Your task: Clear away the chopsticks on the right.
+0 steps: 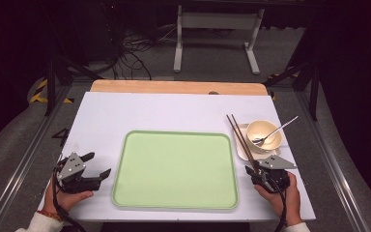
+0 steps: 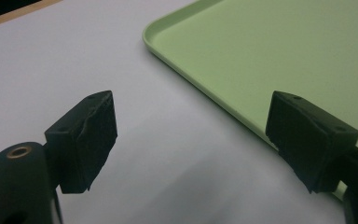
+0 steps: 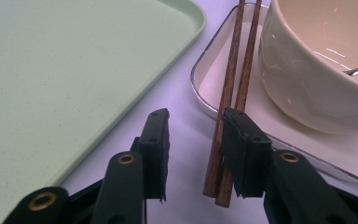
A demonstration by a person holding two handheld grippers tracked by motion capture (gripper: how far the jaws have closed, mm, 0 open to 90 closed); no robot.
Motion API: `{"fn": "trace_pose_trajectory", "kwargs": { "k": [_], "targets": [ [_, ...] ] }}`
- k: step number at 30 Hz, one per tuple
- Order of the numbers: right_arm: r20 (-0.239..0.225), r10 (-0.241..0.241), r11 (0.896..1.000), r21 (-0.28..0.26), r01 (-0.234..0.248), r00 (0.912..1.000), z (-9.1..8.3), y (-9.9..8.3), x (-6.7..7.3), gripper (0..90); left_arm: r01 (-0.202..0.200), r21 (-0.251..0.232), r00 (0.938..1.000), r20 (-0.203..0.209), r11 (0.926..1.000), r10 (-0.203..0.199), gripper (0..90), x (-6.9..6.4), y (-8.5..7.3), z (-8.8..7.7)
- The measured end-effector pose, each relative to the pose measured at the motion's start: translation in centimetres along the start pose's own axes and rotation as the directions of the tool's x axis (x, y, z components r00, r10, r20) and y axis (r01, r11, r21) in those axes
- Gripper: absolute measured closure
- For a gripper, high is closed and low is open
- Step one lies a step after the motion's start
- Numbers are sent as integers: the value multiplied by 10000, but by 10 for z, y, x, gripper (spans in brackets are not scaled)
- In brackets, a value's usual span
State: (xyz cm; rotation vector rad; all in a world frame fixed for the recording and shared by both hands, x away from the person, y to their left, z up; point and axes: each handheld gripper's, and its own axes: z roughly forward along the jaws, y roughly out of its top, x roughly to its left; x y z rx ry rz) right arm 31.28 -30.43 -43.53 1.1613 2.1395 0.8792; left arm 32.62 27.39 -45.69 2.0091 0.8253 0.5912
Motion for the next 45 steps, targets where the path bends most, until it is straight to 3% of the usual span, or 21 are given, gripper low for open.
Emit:
{"fn": "trace_pose_trajectory", "kwargs": {
  "k": [11,21,31,41,45],
  "targets": [
    [208,-15,9999,149,12,9998,2,1,-1,633,-23,27,10000,49,10000,23,177,-1,0,1],
    [86,-85,9996,255,82,9999,6,4,1,643,2,9,10000,47,10000,-2,178,0,0,0],
    [268,147,9976,674,-165,9995,11,2,-2,676,2,35,10000,40,10000,-2,178,0,0,1],
    [739,760,9913,1017,-834,9944,15,0,-10,769,38,45,10000,57,10000,-38,178,0,0,1],
    [780,749,9913,1024,-827,9941,15,-1,-11,819,18,38,10000,55,10000,-18,178,0,0,1]
  ]
}}
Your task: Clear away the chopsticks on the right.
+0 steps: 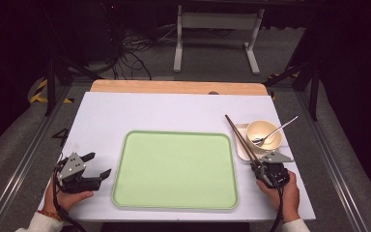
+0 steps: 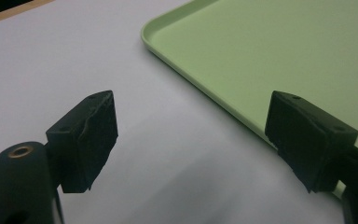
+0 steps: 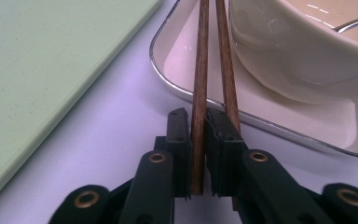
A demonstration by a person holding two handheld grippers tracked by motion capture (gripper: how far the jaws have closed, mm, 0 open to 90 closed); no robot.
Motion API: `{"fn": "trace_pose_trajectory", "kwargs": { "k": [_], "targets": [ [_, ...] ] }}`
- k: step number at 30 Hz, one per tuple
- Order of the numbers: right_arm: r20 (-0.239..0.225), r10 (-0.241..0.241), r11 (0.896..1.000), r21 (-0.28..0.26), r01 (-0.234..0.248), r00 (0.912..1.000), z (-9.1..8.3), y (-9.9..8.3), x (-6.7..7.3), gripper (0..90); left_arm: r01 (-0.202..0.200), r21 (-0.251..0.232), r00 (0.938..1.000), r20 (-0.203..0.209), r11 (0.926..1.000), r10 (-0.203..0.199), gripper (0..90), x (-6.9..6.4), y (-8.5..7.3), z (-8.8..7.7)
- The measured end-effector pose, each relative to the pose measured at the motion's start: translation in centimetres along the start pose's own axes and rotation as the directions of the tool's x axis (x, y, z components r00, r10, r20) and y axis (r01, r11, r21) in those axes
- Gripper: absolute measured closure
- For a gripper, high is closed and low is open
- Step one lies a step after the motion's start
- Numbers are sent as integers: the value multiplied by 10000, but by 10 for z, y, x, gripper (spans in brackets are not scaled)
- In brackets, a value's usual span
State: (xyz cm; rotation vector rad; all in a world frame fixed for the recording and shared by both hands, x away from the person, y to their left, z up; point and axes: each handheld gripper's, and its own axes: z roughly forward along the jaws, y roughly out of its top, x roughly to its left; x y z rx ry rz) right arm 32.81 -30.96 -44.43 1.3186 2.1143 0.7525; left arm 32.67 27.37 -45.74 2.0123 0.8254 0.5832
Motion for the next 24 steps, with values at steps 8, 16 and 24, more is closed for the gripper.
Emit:
{"fn": "trace_pose_trajectory", "kwargs": {
  "k": [8,16,24],
  "targets": [
    [-10,84,9999,-61,-84,10000,-1,-1,-1,845,-44,45,10000,-6,10000,44,179,-1,0,0],
    [-110,28,9998,-211,-30,9999,-4,-1,-1,847,-51,-15,10000,-33,10000,51,179,-1,0,0],
    [-100,-68,9988,-481,63,9999,-11,1,1,848,-72,-76,9999,-99,9999,71,180,-1,0,-1]
  ]
}}
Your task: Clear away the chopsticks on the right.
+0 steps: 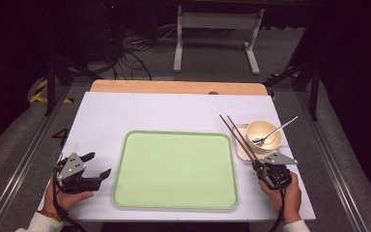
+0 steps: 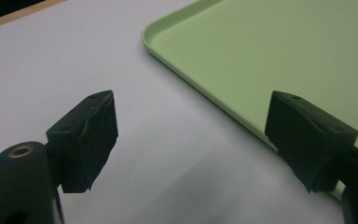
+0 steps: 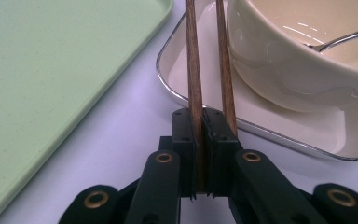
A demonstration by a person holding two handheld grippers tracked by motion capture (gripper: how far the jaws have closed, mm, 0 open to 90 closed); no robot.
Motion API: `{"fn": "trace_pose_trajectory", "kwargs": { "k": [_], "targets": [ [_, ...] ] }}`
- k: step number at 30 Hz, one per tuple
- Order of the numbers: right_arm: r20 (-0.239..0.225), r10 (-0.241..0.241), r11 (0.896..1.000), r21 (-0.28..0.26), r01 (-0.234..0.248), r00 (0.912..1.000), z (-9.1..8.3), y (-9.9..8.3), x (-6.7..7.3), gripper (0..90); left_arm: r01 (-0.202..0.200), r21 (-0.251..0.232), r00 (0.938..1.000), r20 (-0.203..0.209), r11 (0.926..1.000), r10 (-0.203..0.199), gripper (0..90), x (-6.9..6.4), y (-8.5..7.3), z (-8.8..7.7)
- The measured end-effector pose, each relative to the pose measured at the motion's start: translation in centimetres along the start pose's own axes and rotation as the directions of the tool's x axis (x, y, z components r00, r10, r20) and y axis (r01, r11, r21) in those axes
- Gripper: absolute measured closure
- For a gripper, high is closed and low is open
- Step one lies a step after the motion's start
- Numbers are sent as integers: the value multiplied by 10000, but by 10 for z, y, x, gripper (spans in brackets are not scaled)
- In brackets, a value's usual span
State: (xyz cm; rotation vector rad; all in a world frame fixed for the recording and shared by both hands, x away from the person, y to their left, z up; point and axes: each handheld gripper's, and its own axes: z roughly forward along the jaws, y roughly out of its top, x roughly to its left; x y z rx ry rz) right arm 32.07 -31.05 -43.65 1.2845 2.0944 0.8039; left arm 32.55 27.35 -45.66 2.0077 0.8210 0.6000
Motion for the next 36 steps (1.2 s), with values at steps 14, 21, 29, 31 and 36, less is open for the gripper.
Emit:
{"fn": "trace_pose_trajectory", "kwargs": {
  "k": [14,21,29,31,36],
  "targets": [
    [-184,-138,9989,-445,130,9997,-12,4,4,848,-2,-52,10000,-54,10000,2,181,0,0,-1],
    [-332,-165,9980,-608,144,9993,-18,4,7,847,3,-67,10000,-48,10000,-3,181,0,0,-1],
    [-577,-415,9966,-733,372,9975,-24,6,16,847,15,-56,10000,-47,10000,-15,181,0,0,-1],
    [-629,-436,9966,-732,390,9971,-24,6,17,847,14,-61,10000,-51,10000,-15,181,0,0,-1],
    [-807,-601,9956,-764,539,9949,-26,6,24,847,14,-66,10000,-69,10000,-15,181,0,0,-1]
  ]
}}
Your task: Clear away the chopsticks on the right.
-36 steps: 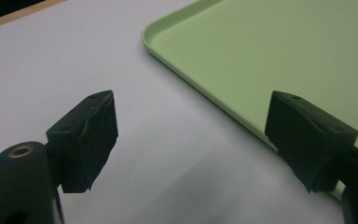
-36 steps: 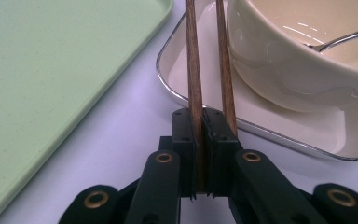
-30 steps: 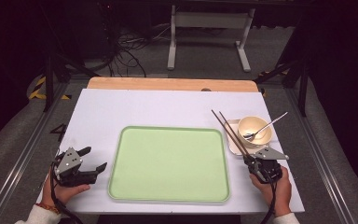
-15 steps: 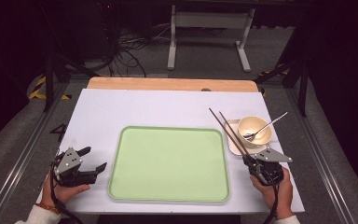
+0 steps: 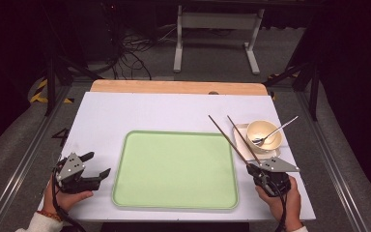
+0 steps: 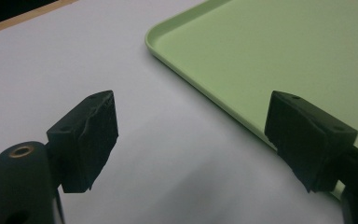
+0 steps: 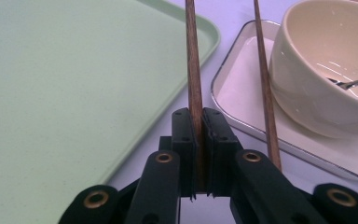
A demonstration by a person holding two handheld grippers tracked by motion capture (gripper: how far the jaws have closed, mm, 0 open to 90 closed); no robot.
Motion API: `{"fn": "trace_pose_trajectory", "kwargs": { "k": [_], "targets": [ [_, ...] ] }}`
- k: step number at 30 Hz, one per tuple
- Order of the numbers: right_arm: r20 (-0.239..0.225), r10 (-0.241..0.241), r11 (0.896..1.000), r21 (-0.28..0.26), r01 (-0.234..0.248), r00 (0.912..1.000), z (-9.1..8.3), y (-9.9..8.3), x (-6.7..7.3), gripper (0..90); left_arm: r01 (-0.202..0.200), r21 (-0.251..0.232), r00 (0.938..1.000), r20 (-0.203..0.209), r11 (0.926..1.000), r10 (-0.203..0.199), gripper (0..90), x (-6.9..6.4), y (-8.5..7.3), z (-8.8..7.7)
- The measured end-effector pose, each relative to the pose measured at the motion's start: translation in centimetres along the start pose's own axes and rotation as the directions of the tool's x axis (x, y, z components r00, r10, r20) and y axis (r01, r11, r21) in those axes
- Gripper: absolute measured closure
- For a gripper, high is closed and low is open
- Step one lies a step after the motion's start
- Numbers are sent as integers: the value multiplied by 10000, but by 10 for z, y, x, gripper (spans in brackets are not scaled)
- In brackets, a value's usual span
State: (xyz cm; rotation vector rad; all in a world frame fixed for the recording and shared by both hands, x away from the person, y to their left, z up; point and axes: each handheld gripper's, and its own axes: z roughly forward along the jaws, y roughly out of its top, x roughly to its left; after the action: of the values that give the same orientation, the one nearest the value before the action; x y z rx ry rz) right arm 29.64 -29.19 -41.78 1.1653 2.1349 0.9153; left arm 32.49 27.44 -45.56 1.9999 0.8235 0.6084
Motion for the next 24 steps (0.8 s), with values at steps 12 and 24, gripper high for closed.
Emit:
{"fn": "trace_pose_trajectory", "kwargs": {
  "k": [12,24],
  "targets": [
    [-593,-432,9991,-31,431,9973,-3,2,21,847,49,-72,10000,-35,10000,-50,181,0,0,-1],
    [-984,-699,9974,123,714,9927,1,1,36,847,72,-130,9999,-93,9999,-73,181,1,0,-2]
  ]
}}
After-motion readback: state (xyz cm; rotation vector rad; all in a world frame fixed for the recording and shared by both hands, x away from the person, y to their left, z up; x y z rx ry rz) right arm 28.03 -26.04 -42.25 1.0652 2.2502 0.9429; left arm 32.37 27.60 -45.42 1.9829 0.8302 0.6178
